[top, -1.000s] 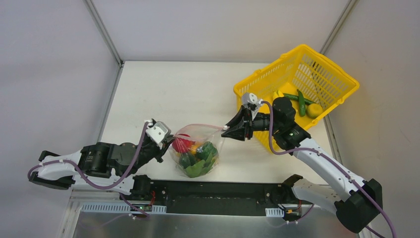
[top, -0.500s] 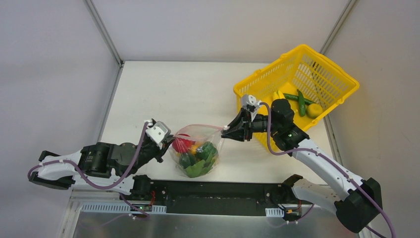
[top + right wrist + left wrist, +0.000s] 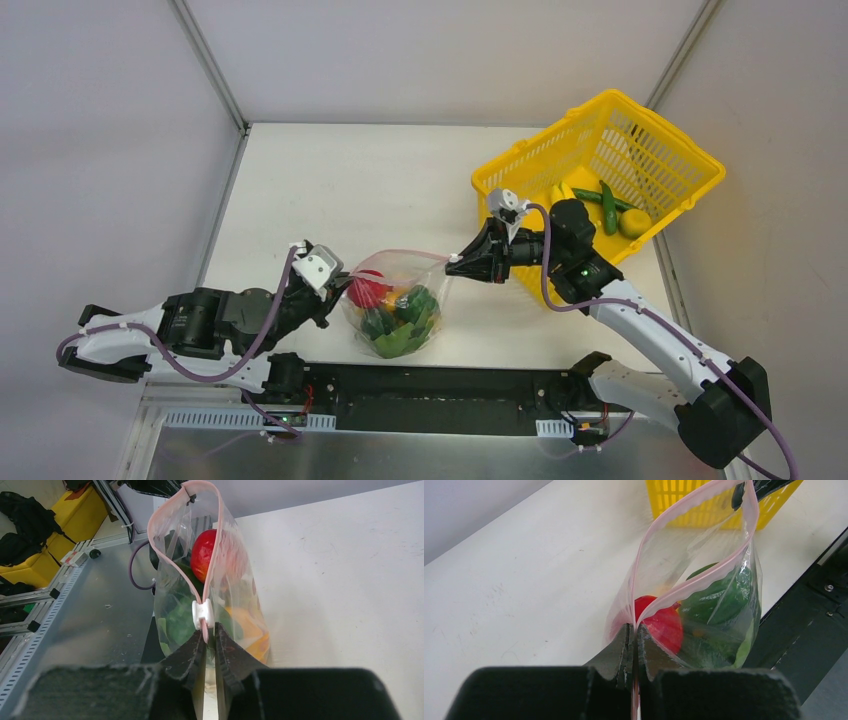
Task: Place the food in the zip-top bag and seal the zipper
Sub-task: Zip the zipper food storage bag at the center of the board, then place the zipper food storage bag at the center of the board.
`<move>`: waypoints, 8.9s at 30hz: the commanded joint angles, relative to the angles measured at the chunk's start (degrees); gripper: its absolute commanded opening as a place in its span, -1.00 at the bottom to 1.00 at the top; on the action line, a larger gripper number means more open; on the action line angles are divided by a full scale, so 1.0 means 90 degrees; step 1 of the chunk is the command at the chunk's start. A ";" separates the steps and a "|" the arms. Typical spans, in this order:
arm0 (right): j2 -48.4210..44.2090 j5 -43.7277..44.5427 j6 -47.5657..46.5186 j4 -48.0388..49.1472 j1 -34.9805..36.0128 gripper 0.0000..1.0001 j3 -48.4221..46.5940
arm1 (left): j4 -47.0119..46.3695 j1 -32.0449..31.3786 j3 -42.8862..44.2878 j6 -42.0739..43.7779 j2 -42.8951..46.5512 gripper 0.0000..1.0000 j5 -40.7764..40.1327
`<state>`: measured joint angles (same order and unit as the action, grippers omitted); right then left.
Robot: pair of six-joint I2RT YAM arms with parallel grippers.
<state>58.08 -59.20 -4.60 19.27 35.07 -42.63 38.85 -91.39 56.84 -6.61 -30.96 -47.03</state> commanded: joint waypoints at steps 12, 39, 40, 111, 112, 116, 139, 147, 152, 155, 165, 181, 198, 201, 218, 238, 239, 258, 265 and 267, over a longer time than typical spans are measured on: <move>0.0033 -0.0180 0.0249 0.0550 -0.0026 -1.00 -0.0059 | -0.0215 0.0048 -0.0018 -0.0125 0.0032 -1.00 -0.0151; -0.0081 0.0384 0.0500 0.0169 0.0293 -1.00 -0.0431 | 0.0418 0.1109 0.3376 0.0750 -0.2859 0.98 0.2604; -0.0126 0.0398 0.0500 0.0166 0.0318 -1.00 -0.0425 | 0.0378 0.1374 0.3347 0.0505 -0.2930 0.98 0.2982; -0.0713 0.1692 0.0292 -0.0587 0.0333 -1.00 -0.0344 | -0.0322 0.2660 0.2137 0.0754 -0.3195 -1.00 0.4942; -0.0719 0.1773 0.0287 -0.0583 0.0335 -1.00 -0.0334 | -0.0257 0.2664 0.2132 0.0754 -0.3150 -1.00 0.4900; -0.0786 0.2109 0.0304 -0.0556 0.0308 -1.00 -0.0269 | -0.0041 0.2664 0.2077 0.0572 -0.2927 -1.00 0.4782; -0.0760 0.1131 -0.0261 -0.1775 0.0229 0.05 -0.1045 | 0.0210 0.2663 0.1921 0.0369 -0.2375 -1.00 0.4258; -0.0345 0.0696 -0.1962 -0.3838 0.0240 0.45 -0.2175 | -0.0161 0.2661 0.2041 0.0480 -0.2551 -1.00 0.4424; 0.0234 0.0556 -0.2323 -0.4395 0.0412 0.45 -0.2703 | -0.0382 0.2665 0.2005 0.0436 -0.2542 -1.00 0.4588; 0.0503 0.0642 -0.2300 -0.4347 0.0625 0.40 -0.2791 | -0.0439 0.2659 0.1943 0.0388 -0.2521 -1.00 0.4605; 0.1165 0.1061 -0.2461 -0.4537 0.1222 0.17 -0.3258 | -0.0526 0.2663 0.1767 0.0239 -0.2391 -1.00 0.4642; 0.0929 0.1904 -0.2043 -0.3716 0.1356 -1.00 -0.2774 | -0.0314 0.2659 0.1683 0.0225 -0.2290 -1.00 0.4429; 0.0113 0.2784 -0.1345 -0.2464 0.1341 -1.00 -0.1576 | 0.0582 0.2665 0.0806 -0.0172 -0.1005 -1.00 0.3282; 0.0105 0.2967 -0.1326 -0.2415 0.1337 -1.00 -0.1561 | 0.0787 0.2659 0.0765 -0.0162 -0.0896 -1.00 0.3194; -0.0006 0.3111 -0.1159 -0.2169 0.1253 -1.00 -0.1401 | 0.1811 0.2663 0.0934 0.0207 -0.0709 -1.00 0.3237; 0.0951 0.3524 -0.0670 -0.2058 0.1220 -1.00 -0.2094 | 0.0723 0.2661 0.0617 -0.0309 -0.0324 0.98 0.2431; 0.1155 0.3631 -0.0674 -0.2100 0.1196 -1.00 -0.2349 | 0.0787 0.2662 0.0611 -0.0353 -0.0341 0.98 0.2299; 0.2909 0.1189 -0.2162 -0.3378 0.0318 -1.00 -0.4588 | 0.0604 0.2656 -0.0121 -0.1373 0.1190 0.98 0.0729; 0.1873 0.0550 -0.1342 -0.3251 0.1406 -0.24 -0.2219 | 0.0690 0.2664 -0.0188 -0.1521 0.1219 0.98 0.0345; 0.1455 0.0419 -0.0731 -0.2914 0.1432 -0.01 -0.1877 | 0.0729 0.2662 -0.0108 -0.1476 0.1072 0.98 0.0322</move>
<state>79.59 -47.77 -18.76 -11.70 46.48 -63.88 45.76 -67.79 54.57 -18.90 -18.92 -41.21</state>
